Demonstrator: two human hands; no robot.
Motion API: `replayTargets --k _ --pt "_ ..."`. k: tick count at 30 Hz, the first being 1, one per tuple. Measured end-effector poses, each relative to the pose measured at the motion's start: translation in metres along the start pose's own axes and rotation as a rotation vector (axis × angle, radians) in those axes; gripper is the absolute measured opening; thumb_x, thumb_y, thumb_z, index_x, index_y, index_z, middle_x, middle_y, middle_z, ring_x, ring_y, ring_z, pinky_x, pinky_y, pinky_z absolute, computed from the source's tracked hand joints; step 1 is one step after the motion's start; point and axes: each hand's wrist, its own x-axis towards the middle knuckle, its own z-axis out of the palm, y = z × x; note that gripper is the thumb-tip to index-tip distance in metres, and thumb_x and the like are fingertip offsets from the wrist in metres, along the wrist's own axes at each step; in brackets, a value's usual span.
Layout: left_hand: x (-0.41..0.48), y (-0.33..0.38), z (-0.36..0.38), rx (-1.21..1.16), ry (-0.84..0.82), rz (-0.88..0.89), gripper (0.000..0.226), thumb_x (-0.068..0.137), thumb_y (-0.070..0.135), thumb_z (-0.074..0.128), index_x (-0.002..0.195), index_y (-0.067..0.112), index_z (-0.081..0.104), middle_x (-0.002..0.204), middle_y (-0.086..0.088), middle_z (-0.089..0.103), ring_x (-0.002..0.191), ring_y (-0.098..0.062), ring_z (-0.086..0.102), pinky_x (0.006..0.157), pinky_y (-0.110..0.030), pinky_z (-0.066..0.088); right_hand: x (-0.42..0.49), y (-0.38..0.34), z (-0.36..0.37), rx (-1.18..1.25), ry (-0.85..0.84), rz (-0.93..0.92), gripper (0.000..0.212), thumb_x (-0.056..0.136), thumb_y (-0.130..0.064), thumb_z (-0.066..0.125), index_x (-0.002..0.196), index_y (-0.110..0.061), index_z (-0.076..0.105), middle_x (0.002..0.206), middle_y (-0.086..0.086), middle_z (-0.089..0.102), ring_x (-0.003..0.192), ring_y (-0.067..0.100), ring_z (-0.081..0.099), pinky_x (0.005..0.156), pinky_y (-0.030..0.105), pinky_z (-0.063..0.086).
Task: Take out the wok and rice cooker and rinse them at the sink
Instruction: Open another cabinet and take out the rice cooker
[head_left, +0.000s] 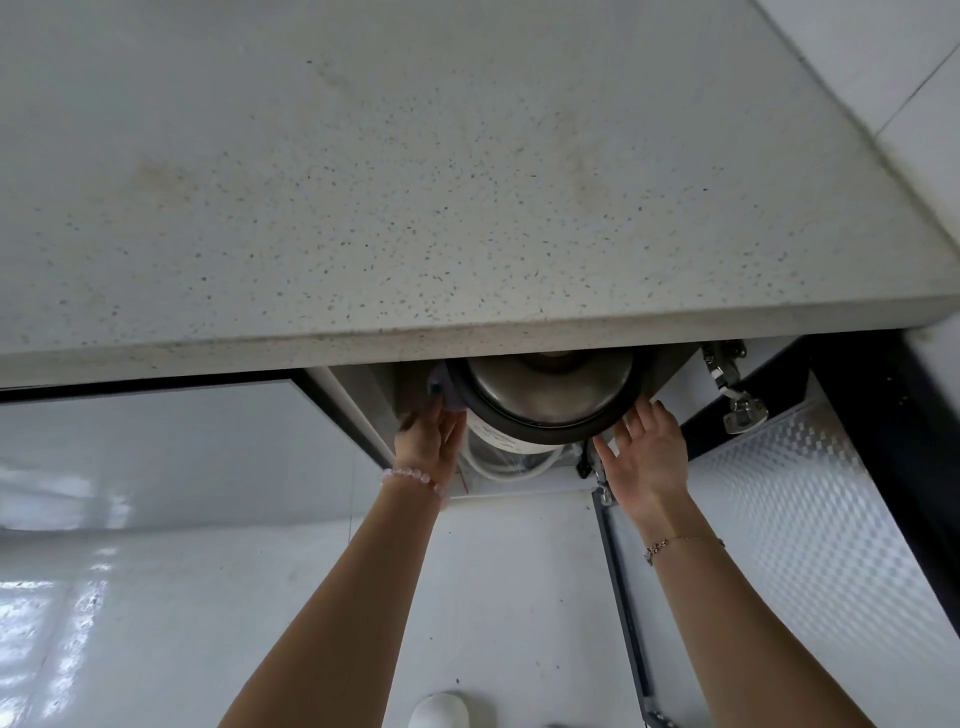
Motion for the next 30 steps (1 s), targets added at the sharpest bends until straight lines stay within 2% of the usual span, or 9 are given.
replayTargets --k 4,7,9,12,15,21,23,26,30 --pt "-0.008 -0.003 -0.002 0.154 0.062 0.071 0.010 0.096 0.010 0.050 0.088 0.008 0.055 0.088 -0.010 0.065 0.085 -0.018 0.063 0.091 -0.033 0.048 -0.001 -0.002 -0.003 0.023 -0.012 0.025 0.047 0.102 -0.037 0.024 0.141 -0.016 0.042 0.119 -0.005 0.058 0.125 0.015 0.045 0.108 0.036 0.031" --pt "-0.016 -0.001 -0.004 0.225 0.125 0.128 0.016 0.096 0.004 0.047 0.083 0.009 0.056 0.086 -0.012 0.063 0.084 -0.021 0.062 0.081 -0.032 0.053 -0.005 -0.001 -0.004 0.035 0.000 0.049 0.048 0.102 -0.039 0.024 0.136 -0.014 0.047 0.119 -0.003 0.059 0.130 0.017 0.043 0.112 0.038 0.029" --pt "-0.017 0.001 -0.008 0.243 0.168 0.127 0.013 0.096 0.004 0.047 0.087 0.006 0.057 0.090 -0.012 0.063 0.091 -0.024 0.061 0.078 -0.030 0.052 -0.009 0.000 -0.006 0.046 0.003 0.067 0.048 0.102 -0.040 0.024 0.131 -0.014 0.051 0.123 0.000 0.059 0.130 0.018 0.044 0.112 0.037 0.029" --pt "-0.020 0.001 -0.018 0.247 0.210 0.114 0.014 0.097 0.008 0.046 0.107 0.004 0.056 0.104 -0.013 0.061 0.100 -0.024 0.059 0.087 -0.032 0.048 -0.013 0.004 -0.013 0.075 -0.004 0.105 0.053 0.101 -0.044 0.023 0.132 -0.012 0.051 0.131 0.005 0.057 0.129 0.021 0.046 0.113 0.039 0.028" --pt "-0.023 -0.001 -0.030 0.300 0.207 0.125 0.017 0.098 0.012 0.045 0.103 0.004 0.059 0.100 -0.009 0.063 0.100 -0.022 0.059 0.093 -0.032 0.047 -0.015 0.008 -0.021 0.103 -0.016 0.152 0.059 0.100 -0.048 0.020 0.136 -0.012 0.048 0.136 0.006 0.055 0.130 0.022 0.045 0.116 0.041 0.023" --pt "-0.021 -0.004 -0.053 0.329 0.255 0.121 0.028 0.098 0.004 0.042 0.122 -0.008 0.052 0.111 -0.017 0.059 0.101 -0.027 0.058 0.092 -0.034 0.047 -0.017 0.018 -0.034 0.114 0.005 0.209 0.062 0.098 -0.052 0.020 0.138 -0.012 0.046 0.139 0.008 0.052 0.131 0.023 0.044 0.116 0.041 0.022" --pt "-0.023 -0.005 -0.063 0.352 0.244 0.133 0.031 0.098 0.001 0.041 0.126 -0.011 0.048 0.100 -0.014 0.061 0.090 -0.022 0.061 0.097 -0.035 0.045 -0.015 0.017 -0.035 0.145 0.014 0.214 0.063 0.098 -0.052 0.020 0.139 -0.011 0.045 0.139 0.009 0.051 0.131 0.024 0.043 0.116 0.040 0.023" --pt "-0.027 -0.006 -0.073 0.366 0.252 0.135 0.026 0.098 -0.002 0.038 0.117 -0.013 0.053 0.099 -0.012 0.056 0.077 -0.014 0.057 0.093 -0.035 0.044 -0.006 0.011 -0.038 0.214 0.012 0.204 0.064 0.098 -0.053 0.021 0.139 -0.010 0.044 0.140 0.010 0.050 0.132 0.024 0.043 0.116 0.039 0.023" --pt "-0.028 -0.008 -0.089 0.298 0.246 0.081 0.028 0.095 -0.009 0.037 0.073 0.001 0.051 0.083 -0.009 0.053 0.075 -0.015 0.054 0.097 -0.036 0.044 0.007 0.000 -0.036 0.241 0.003 0.197 0.066 0.097 -0.055 0.020 0.139 -0.009 0.043 0.144 0.010 0.045 0.136 0.022 0.037 0.118 0.037 0.019"
